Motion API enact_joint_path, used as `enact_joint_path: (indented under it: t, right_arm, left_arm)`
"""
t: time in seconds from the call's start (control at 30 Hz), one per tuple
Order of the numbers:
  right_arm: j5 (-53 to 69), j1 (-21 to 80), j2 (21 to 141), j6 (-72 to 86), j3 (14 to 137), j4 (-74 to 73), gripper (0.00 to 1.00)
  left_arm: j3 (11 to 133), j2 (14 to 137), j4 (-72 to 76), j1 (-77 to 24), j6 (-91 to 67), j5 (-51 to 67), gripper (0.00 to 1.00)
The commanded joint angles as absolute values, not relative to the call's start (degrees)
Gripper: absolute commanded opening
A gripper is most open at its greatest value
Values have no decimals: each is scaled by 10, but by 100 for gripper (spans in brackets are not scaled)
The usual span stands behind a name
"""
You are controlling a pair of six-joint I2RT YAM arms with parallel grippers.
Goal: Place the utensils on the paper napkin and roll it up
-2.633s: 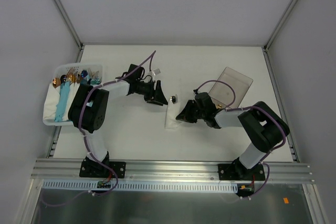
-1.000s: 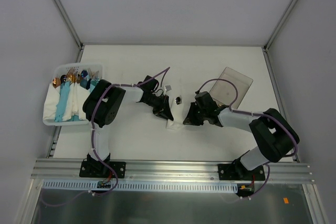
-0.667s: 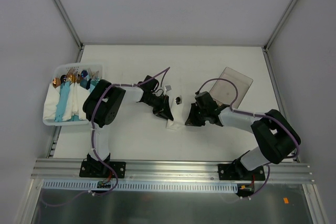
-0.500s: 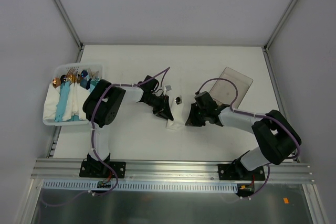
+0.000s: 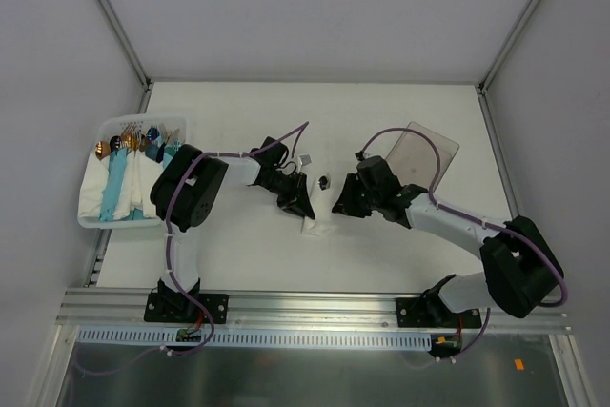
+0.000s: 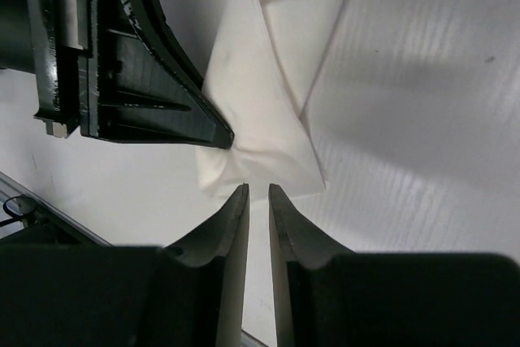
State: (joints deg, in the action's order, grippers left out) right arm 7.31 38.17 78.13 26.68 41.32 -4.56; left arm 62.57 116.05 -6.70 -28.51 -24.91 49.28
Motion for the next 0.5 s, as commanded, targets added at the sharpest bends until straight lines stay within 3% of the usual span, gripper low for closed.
enact_joint_path:
  t: [0.0, 0.33, 0.47]
  right_arm:
    - [75, 400, 810, 258, 453, -37, 19]
    - [41, 420, 913, 243, 467, -75, 13]
    - [36, 425, 939, 238, 468, -80, 13]
  left_arm:
    - [625, 1187, -83, -284, -211, 375, 0]
    - [635, 1185, -82, -285, -209, 398, 1]
    - [641, 1177, -82, -286, -207, 419, 7]
